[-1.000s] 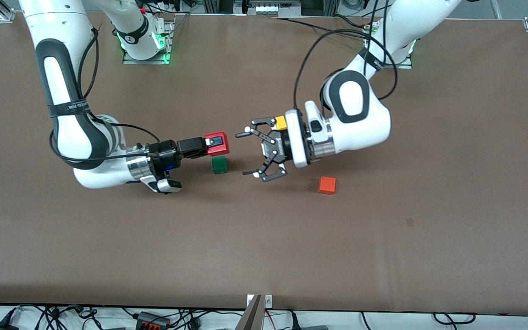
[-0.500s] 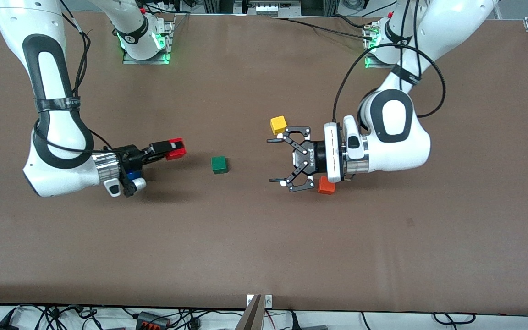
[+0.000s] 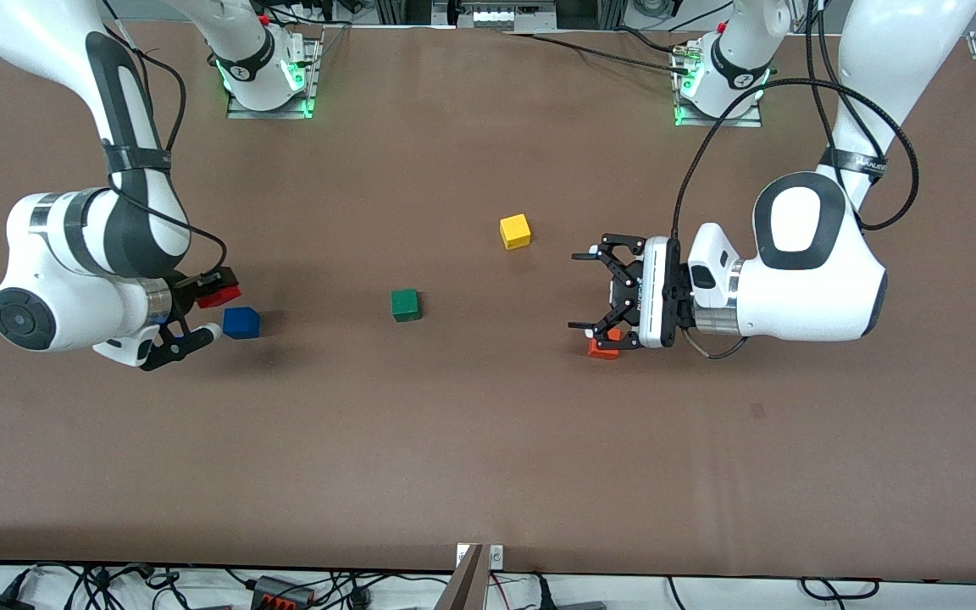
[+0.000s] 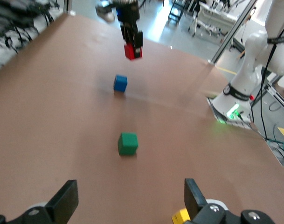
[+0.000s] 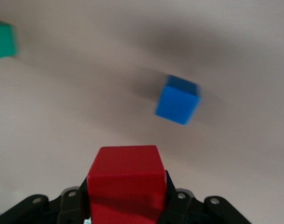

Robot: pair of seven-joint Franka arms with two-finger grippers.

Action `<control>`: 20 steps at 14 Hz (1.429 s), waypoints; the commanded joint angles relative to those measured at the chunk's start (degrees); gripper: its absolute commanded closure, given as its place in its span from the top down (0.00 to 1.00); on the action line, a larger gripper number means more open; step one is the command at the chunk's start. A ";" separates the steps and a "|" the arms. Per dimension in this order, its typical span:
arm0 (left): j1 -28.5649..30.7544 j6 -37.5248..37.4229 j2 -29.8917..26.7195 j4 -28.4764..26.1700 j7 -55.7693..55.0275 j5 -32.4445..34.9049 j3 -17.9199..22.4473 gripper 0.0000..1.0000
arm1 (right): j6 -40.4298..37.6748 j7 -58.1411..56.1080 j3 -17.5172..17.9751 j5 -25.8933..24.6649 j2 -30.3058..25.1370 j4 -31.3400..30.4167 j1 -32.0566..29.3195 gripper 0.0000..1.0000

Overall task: Pass red block to right arm, stack on blue
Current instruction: 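Open the left gripper and withdraw it while the right gripper carries the cube, then lower the red cube onto the blue cube with the right gripper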

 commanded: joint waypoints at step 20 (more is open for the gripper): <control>2.10 -15.51 -4.60 0.97 -72.94 56.33 3.89 1.00 | 38.67 38.05 -0.35 -16.48 -10.50 -29.73 3.71 0.00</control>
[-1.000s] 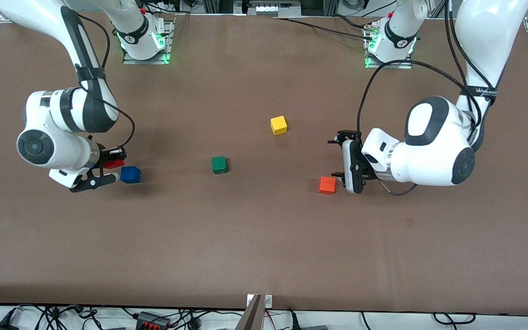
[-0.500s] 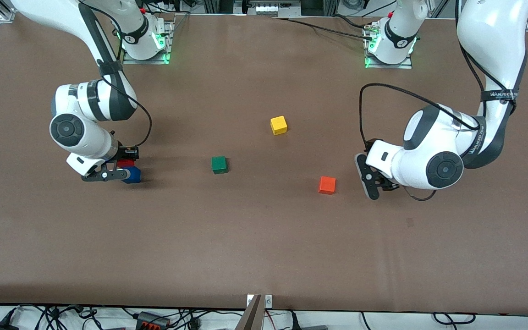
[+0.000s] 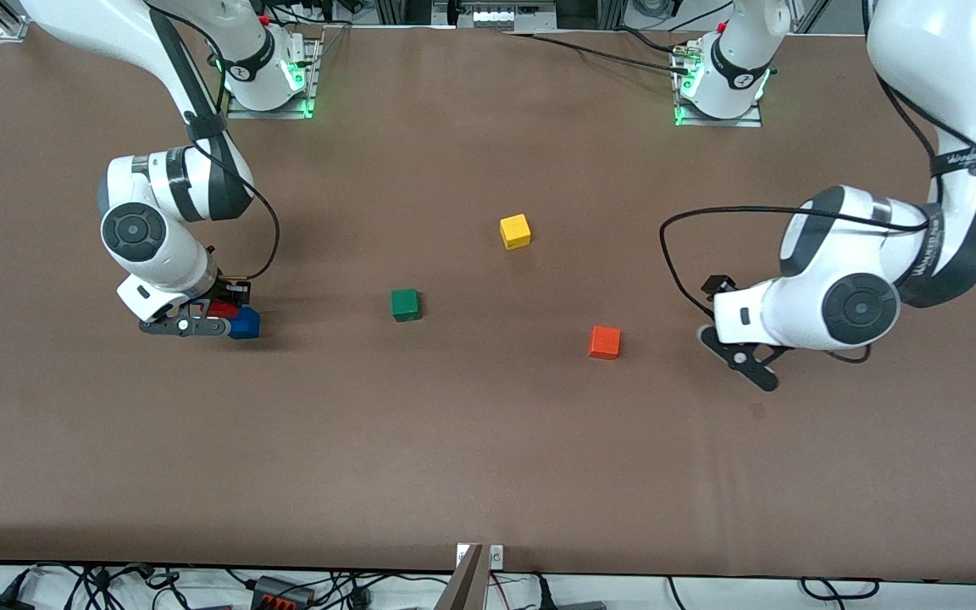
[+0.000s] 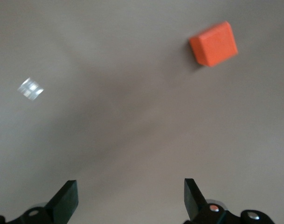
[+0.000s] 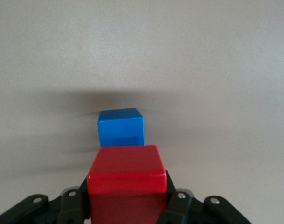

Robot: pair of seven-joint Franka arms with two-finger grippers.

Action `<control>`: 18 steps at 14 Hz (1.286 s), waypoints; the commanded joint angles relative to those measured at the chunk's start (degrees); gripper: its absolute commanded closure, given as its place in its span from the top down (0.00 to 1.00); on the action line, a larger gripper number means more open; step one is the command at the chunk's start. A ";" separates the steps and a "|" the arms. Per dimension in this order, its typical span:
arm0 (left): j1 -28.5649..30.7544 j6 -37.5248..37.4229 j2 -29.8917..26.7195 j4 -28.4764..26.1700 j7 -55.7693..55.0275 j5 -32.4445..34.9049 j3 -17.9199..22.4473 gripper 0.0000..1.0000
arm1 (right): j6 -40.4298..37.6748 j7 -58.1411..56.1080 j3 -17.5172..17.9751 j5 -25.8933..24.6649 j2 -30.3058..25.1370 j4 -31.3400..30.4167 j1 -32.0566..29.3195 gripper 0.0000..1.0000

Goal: Pass red block to right arm, stack on blue

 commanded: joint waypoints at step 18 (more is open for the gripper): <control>-10.50 3.12 -31.75 -13.51 -6.36 -11.52 25.55 1.00 | 4.37 -10.82 0.42 4.78 3.48 1.36 -1.99 0.00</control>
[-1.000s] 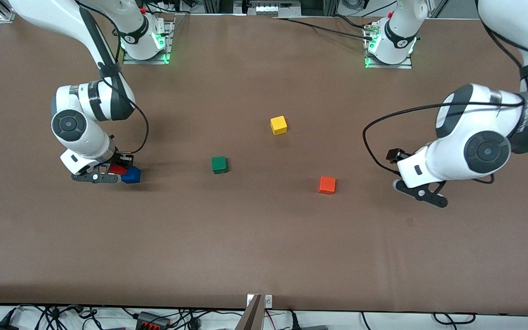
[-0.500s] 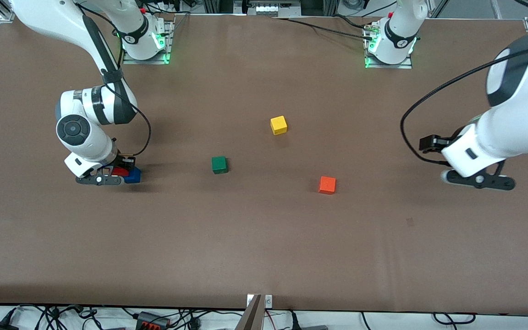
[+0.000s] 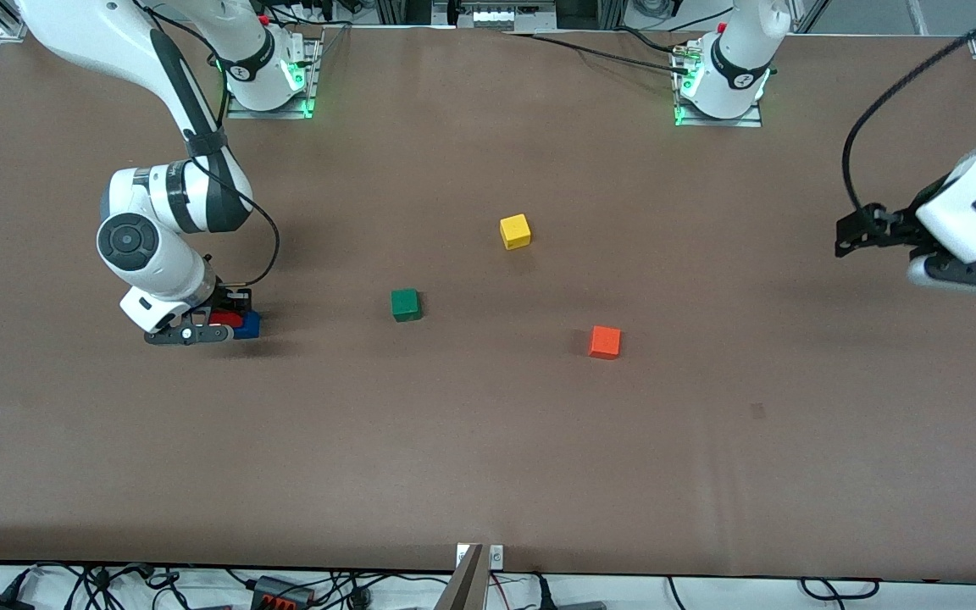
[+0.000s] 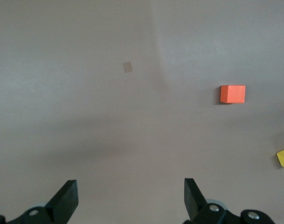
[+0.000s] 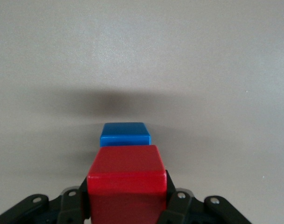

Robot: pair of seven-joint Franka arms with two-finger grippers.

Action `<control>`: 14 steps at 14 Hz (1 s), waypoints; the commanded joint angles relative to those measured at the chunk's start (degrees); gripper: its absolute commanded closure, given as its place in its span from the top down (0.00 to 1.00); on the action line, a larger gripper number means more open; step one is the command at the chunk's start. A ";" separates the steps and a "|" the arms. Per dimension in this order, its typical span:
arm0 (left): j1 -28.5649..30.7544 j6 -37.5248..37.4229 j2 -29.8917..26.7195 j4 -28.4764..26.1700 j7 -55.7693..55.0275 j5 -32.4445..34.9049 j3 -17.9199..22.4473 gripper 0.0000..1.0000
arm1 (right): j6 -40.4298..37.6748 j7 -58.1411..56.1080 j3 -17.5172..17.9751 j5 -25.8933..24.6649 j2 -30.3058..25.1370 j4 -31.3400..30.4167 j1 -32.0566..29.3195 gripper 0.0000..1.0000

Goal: Pass red block to right arm, stack on blue

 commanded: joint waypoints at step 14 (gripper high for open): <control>1.82 0.09 -4.23 -4.84 -0.14 2.00 -1.10 1.00 | -0.19 -1.83 0.53 3.96 2.23 2.99 -0.56 0.00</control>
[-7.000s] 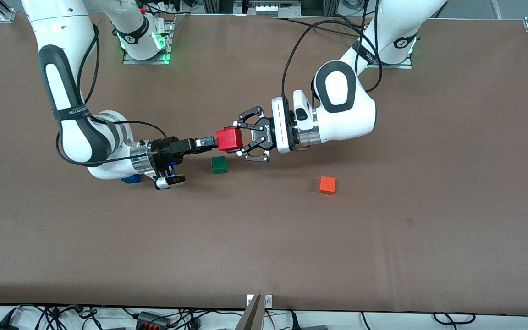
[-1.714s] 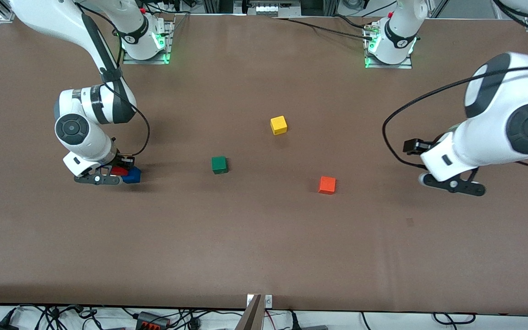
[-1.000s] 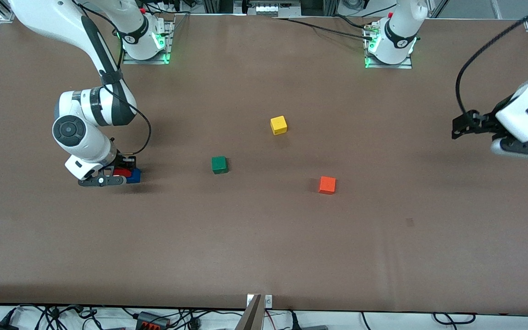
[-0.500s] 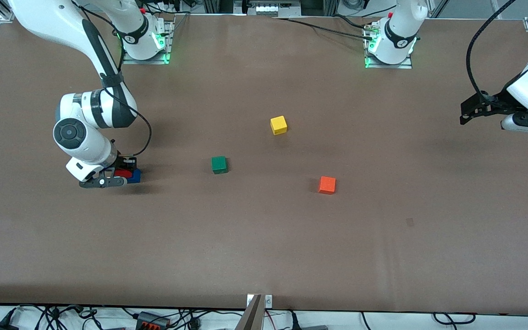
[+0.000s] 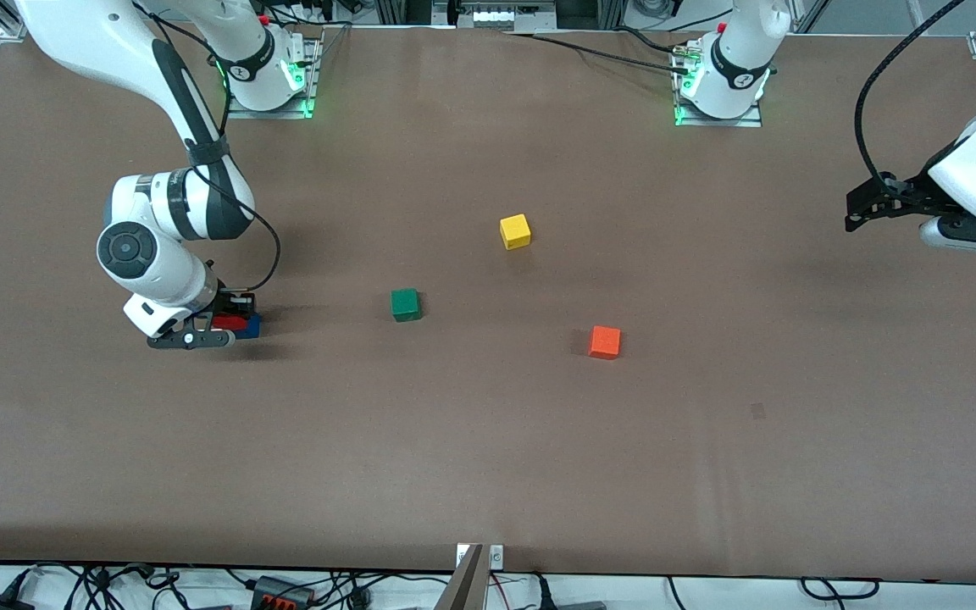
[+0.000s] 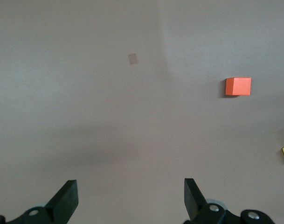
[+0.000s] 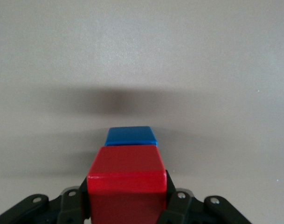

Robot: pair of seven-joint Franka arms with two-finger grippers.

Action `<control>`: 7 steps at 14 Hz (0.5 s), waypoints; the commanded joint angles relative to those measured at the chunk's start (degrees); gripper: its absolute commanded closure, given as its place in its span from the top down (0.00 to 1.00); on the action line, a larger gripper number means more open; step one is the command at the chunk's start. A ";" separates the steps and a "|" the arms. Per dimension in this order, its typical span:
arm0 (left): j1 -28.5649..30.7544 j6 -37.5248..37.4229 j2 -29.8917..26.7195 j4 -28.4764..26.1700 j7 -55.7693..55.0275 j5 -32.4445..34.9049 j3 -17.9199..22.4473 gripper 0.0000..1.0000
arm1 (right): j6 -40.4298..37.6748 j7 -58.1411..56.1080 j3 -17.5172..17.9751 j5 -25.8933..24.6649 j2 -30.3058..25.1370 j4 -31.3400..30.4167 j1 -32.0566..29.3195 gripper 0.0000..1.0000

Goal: Pass red block to right arm, stack on blue

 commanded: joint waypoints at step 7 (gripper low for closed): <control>0.65 -2.53 -0.21 1.47 -0.63 1.48 -0.80 1.00 | -0.22 -1.43 0.51 1.18 1.31 1.83 -0.58 0.00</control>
